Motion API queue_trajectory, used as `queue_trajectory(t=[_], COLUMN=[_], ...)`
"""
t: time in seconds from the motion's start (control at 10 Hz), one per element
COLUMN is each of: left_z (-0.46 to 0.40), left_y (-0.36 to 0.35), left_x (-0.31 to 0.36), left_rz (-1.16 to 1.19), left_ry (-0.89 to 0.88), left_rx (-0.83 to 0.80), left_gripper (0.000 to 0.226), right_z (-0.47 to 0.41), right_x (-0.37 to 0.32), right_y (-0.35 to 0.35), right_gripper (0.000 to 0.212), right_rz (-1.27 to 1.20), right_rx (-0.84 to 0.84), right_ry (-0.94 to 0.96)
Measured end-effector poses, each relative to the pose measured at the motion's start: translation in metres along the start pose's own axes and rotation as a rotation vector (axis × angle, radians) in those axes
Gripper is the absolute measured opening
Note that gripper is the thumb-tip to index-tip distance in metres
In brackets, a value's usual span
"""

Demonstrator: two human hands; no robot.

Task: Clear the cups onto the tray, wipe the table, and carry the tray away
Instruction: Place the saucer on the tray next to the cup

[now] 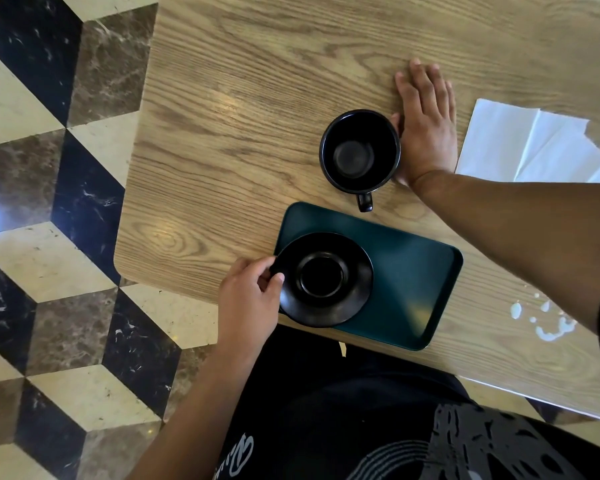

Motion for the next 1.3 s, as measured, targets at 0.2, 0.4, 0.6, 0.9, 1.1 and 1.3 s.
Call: queue_trajectory(t=[0.2,0.4,0.6,0.9,1.1,1.3], left_z=[0.002,0.002,0.002,0.001,-0.053,-0.136], left_y=[-0.001,0.001,0.002,0.003,0.014,-0.007], left_x=[-0.007,-0.012,-0.021,-0.022,0.002,0.050], left_rz=[-0.012,-0.011,0.012,-0.015,-0.234,-0.588], left_ry=[-0.005,-0.014,-0.032,-0.089,-0.374,-0.727], left_rx=[0.031,0.055,0.018,-0.018,0.151,0.146], left_gripper=[0.033,0.029,0.029,0.022,0.035,0.049], right_z=[0.000,0.000,0.000,0.001,0.000,-0.001], right_x=[0.000,0.001,0.000,0.001,0.002,0.003], right_y=[0.000,-0.001,-0.001,-0.003,-0.002,-0.004], right_gripper=[0.057,0.057,0.057,0.057,0.057,0.057], right_rz=[0.007,0.006,0.005,-0.006,-0.023,-0.056], right_rx=[-0.015,-0.015,-0.011,-0.017,-0.027,-0.004], right_ry=[-0.005,-0.004,-0.001,-0.003,0.010,0.004])
Point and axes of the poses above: each hand's wrist, its own z-axis away from the middle knuckle, its own y-axis out of the back of the hand, x = y × z, the point moved 6 cm from there along -z, towards the middle knuckle, and after that the axes turned 2 degrees about -y, right-handed, at the moved point
